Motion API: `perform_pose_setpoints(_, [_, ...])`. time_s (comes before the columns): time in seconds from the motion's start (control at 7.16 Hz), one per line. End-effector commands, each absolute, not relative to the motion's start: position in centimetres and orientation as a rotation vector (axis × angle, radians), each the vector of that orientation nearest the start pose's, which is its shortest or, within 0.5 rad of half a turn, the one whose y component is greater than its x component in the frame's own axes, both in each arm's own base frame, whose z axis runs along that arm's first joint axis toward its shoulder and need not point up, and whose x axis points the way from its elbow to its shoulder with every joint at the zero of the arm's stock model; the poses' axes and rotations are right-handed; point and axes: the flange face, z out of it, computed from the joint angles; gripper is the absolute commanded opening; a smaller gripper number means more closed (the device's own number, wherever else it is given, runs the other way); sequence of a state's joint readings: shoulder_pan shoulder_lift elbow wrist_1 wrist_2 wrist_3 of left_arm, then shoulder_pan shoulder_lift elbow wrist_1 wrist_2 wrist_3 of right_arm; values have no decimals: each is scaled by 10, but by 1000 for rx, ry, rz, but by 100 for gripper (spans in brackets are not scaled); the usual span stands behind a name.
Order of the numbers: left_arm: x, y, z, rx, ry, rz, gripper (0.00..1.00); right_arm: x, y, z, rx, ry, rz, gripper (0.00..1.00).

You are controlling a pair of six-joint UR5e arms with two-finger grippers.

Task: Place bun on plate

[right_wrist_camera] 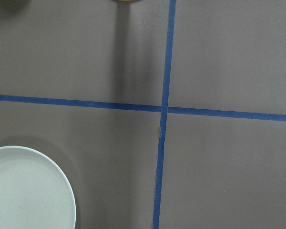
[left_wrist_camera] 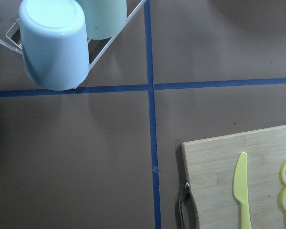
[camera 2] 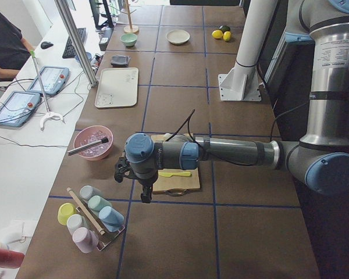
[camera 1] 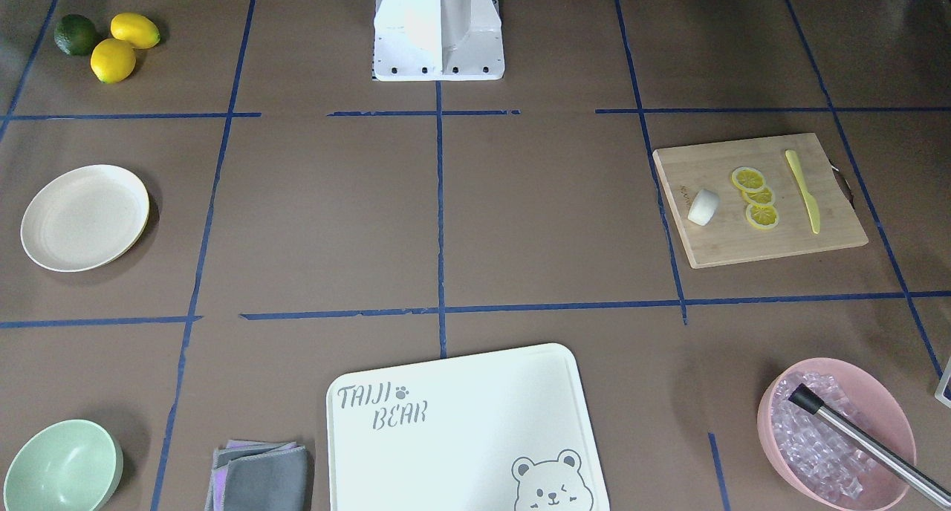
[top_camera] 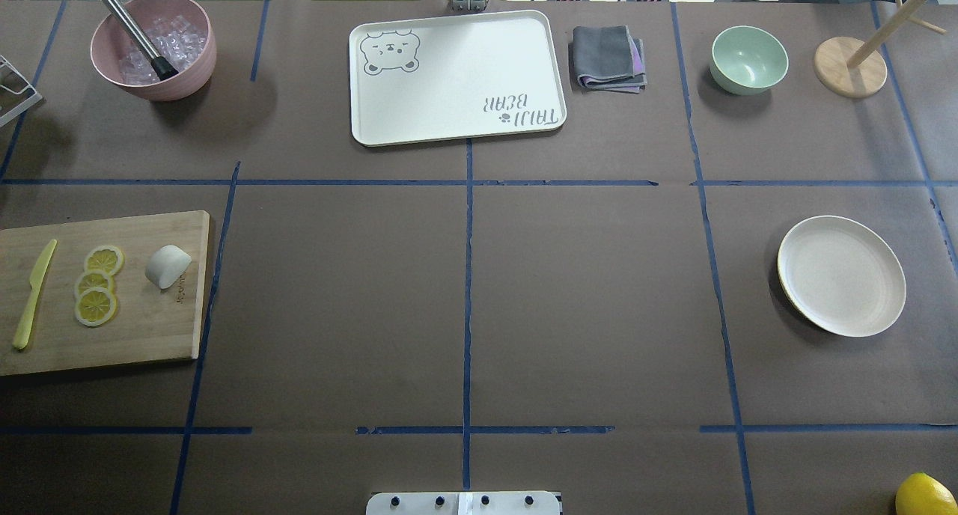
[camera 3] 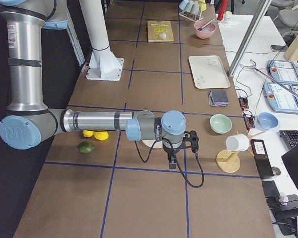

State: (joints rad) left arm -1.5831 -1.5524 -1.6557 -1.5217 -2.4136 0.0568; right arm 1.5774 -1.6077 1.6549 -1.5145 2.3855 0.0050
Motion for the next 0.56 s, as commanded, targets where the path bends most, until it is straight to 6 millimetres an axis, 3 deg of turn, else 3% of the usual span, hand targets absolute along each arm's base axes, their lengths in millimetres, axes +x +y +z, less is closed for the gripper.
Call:
perform_pose_setpoints(0.0, [-65,-484,625,48,843,50,100,62,-481,636,95,-817,-32,100])
perform_pose_setpoints(0.14, [-65,-484,625,46,843,50,100,45,-484,633,89,-823,-10,100])
perform_pose_setpoints(0.42, [-65,-484,625,48,841,50,100,-20,-486,617,122,-851,54,100])
